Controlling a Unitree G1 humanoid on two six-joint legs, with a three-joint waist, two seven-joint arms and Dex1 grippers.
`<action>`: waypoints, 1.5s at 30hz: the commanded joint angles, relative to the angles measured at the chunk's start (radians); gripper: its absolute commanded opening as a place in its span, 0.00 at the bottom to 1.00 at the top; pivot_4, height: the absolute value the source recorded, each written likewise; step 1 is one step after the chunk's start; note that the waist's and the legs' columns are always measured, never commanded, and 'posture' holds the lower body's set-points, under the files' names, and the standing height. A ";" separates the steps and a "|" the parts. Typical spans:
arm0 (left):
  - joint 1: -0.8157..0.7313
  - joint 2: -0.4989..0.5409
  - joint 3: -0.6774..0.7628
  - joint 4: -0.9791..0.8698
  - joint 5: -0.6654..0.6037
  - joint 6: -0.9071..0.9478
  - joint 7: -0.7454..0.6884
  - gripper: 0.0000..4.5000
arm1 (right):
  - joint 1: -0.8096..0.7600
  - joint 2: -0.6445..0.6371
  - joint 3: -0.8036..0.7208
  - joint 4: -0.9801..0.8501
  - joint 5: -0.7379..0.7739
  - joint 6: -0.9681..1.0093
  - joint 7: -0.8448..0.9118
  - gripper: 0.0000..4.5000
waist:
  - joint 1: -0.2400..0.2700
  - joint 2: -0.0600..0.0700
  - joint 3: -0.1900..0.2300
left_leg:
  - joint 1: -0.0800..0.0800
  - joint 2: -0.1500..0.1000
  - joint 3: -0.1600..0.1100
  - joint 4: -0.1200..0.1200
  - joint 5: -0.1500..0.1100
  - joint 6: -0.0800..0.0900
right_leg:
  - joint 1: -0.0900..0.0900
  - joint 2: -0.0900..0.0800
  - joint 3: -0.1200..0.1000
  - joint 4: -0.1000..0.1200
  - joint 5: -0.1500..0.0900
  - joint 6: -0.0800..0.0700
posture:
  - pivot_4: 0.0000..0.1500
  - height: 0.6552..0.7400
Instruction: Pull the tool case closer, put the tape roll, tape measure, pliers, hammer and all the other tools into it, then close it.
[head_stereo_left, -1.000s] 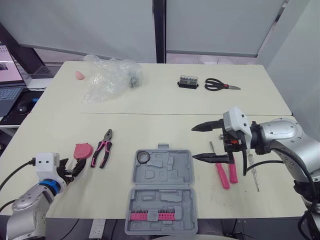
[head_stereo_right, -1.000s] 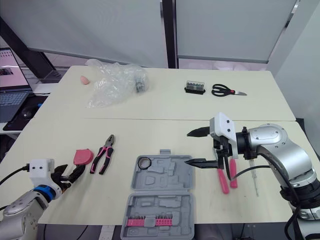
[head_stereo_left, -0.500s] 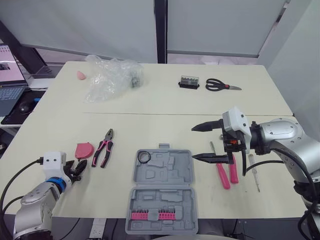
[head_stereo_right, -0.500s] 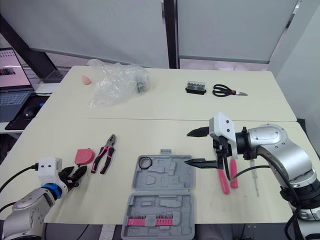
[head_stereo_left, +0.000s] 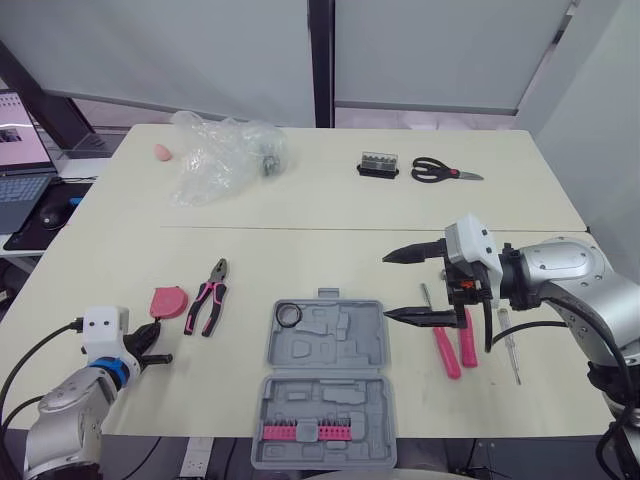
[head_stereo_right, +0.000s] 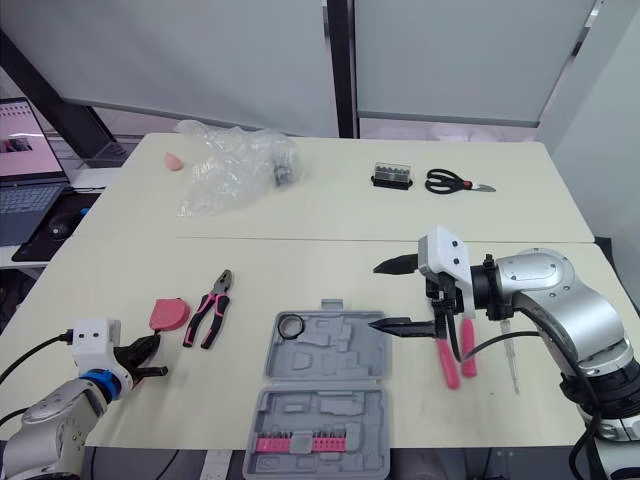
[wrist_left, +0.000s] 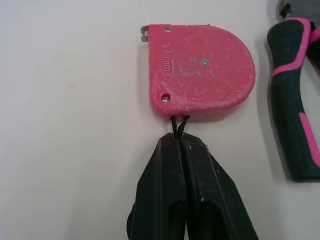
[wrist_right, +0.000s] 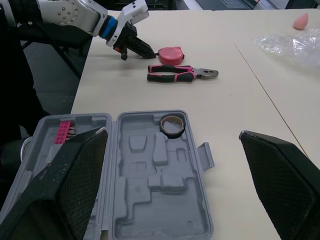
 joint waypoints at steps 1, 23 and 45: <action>0.107 0.005 0.011 -0.084 -0.022 0.026 -0.043 0.01 | -0.001 -0.002 -0.012 -0.041 0.023 -0.003 -0.001 1.00 | -0.004 0.000 0.000 | 0.000 0.000 0.000 0.000 0.000 0.000 | 0.000 0.000 0.000 0.000 0.000 0.000 | 1.00 1.00; 0.529 0.030 -0.150 -0.421 0.001 -0.046 -0.244 0.01 | 0.009 -0.020 0.008 -0.072 0.038 0.010 0.032 1.00 | 0.003 0.001 0.000 | 0.000 0.000 0.000 -0.002 0.000 0.000 | 0.000 0.000 0.000 -0.004 0.000 0.000 | 1.00 1.00; 0.636 0.033 0.007 -0.419 -0.014 -0.133 -0.272 0.01 | -0.035 -0.031 0.064 -0.098 0.036 -0.007 0.086 1.00 | 0.004 -0.001 0.002 | -0.001 0.001 0.000 -0.003 0.000 0.000 | -0.002 0.000 0.000 -0.009 0.000 0.000 | 1.00 1.00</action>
